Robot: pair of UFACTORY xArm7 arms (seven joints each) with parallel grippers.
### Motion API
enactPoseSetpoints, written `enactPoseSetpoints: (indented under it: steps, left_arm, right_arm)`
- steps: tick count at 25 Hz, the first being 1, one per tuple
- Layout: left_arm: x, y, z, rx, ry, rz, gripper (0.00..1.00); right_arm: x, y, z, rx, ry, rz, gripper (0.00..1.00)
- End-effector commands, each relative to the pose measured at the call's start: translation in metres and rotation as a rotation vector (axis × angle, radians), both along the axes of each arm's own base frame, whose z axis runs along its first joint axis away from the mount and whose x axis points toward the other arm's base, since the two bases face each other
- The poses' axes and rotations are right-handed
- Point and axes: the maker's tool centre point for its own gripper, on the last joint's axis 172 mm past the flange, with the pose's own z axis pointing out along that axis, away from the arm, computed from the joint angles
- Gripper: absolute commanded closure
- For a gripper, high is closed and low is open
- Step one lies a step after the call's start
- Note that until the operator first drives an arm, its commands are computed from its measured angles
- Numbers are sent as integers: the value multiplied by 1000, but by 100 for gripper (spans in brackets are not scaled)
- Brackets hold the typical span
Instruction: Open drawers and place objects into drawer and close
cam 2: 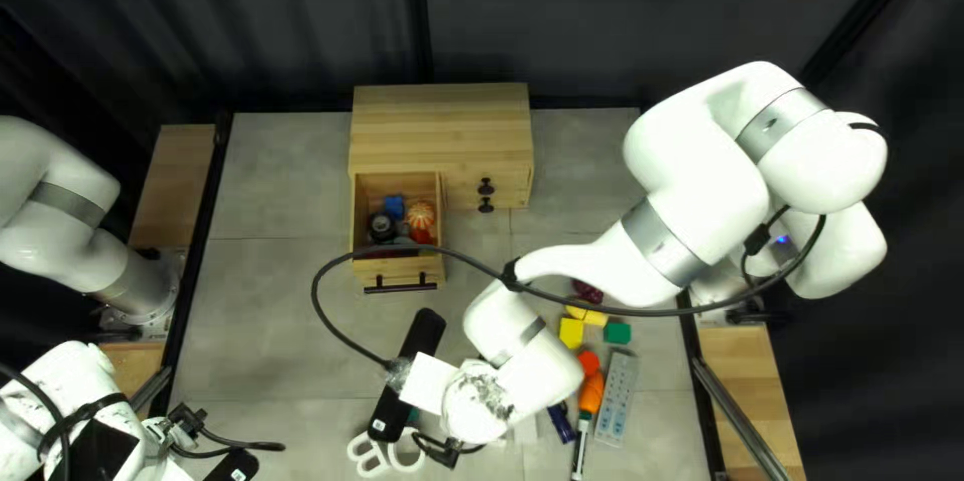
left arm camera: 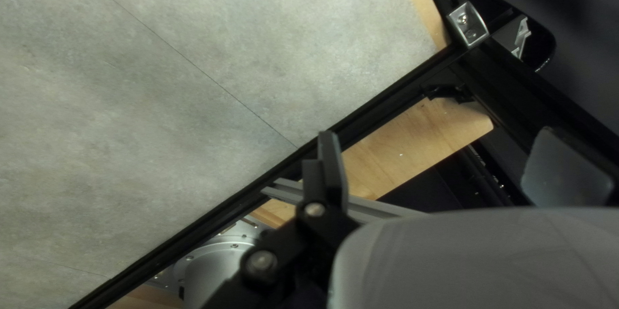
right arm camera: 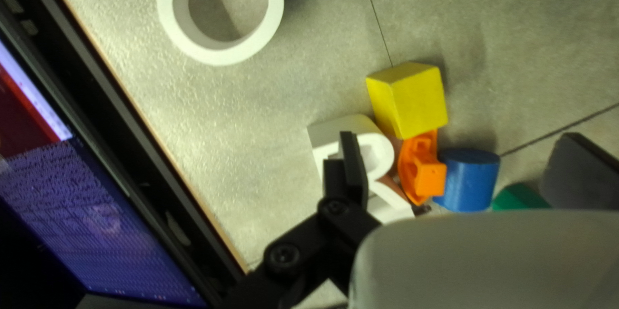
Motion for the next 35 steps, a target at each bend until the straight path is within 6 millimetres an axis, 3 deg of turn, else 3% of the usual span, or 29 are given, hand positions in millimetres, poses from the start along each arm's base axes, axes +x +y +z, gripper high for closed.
enactPoseSetpoints:
  steps: [1,6,24,25,26,33,35]
  left_arm:
    - [0,0,0,0,0,0,0]
    - [0,0,0,0,0,0,0]
    - [0,0,0,0,0,0,0]
    - [0,0,0,0,0,0,0]
    - [0,0,0,0,0,0,0]
    - [0,0,0,0,0,0,0]
    - [0,0,0,0,0,0,0]
  right_arm:
    - [2,-4,-17,17,-27,8,0]
    - [5,-6,-38,37,-42,38,0]
    - [7,-16,-57,74,-59,105,0]
    - [7,-16,-57,74,-58,106,67]
    - [7,-16,-57,74,-58,106,94]
    - [7,-16,-57,67,-45,108,95]
    - [9,-17,-49,61,-48,108,94]
